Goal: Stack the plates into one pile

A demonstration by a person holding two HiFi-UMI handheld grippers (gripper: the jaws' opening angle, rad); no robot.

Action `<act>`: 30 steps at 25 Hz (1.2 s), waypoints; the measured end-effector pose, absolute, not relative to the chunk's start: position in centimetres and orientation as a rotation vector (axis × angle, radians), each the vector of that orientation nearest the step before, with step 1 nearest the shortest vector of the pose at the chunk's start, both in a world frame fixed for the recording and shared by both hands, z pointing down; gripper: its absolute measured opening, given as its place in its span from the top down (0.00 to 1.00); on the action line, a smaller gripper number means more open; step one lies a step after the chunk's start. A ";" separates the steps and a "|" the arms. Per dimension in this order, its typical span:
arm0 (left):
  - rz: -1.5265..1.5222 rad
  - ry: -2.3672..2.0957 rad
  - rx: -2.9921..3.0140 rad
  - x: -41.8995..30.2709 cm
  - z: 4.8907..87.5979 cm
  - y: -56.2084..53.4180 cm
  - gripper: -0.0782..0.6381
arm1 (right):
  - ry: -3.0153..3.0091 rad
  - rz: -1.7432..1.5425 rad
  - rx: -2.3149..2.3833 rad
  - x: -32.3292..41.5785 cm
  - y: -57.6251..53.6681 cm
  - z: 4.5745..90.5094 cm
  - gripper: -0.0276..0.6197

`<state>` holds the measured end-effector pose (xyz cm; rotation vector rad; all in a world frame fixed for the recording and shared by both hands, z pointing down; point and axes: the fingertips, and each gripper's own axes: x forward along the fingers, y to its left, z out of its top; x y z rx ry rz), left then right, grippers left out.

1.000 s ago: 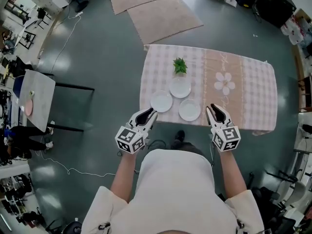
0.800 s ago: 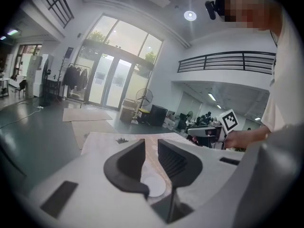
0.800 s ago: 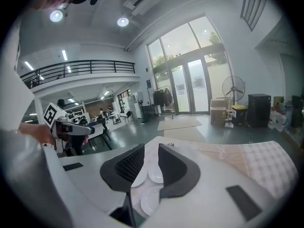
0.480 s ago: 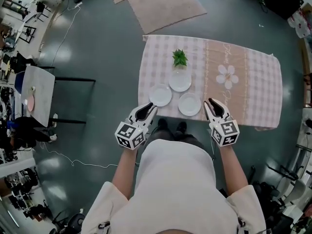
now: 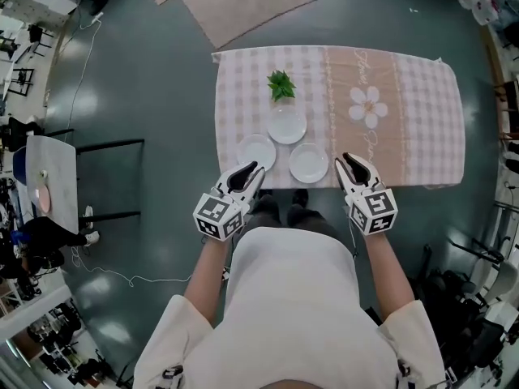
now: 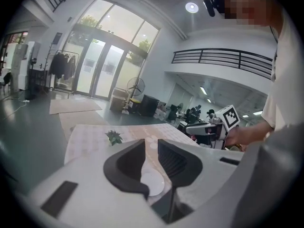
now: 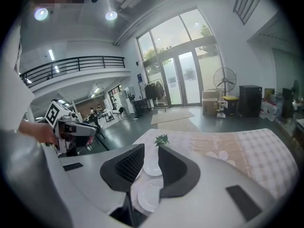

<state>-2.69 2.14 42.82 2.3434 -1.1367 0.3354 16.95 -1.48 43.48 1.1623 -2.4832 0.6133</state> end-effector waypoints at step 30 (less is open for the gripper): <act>0.577 -0.733 2.236 3.8 59.4 -1.1 0.77 | -2.150 0.966 1.312 18.8 1.0 58.8 0.79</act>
